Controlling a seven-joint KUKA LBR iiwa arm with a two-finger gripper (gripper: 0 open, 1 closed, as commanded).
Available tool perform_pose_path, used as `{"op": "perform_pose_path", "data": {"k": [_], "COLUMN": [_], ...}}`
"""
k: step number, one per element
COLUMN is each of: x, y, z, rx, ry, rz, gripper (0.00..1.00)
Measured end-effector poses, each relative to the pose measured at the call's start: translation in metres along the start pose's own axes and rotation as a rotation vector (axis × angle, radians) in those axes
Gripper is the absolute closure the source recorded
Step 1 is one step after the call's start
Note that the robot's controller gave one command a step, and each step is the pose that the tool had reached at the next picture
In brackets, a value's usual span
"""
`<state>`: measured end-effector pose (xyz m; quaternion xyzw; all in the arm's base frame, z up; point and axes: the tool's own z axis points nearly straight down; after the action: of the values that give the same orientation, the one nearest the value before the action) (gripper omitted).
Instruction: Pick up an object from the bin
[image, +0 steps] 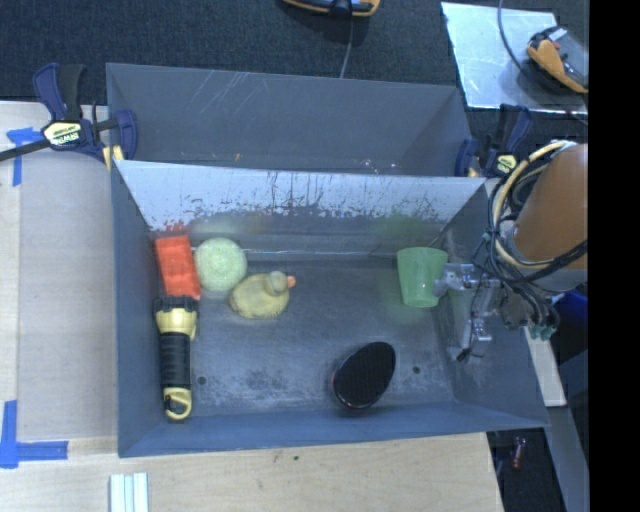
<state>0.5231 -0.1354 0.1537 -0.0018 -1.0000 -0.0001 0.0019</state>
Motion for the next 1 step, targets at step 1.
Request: {"op": "perform_pose_path", "data": {"k": [1], "x": [-0.0021], "y": [0.0005], "z": [-0.0038], "rx": [0.001], "ry": [-0.008], "rz": [-0.005], "gripper": [0.00]}}
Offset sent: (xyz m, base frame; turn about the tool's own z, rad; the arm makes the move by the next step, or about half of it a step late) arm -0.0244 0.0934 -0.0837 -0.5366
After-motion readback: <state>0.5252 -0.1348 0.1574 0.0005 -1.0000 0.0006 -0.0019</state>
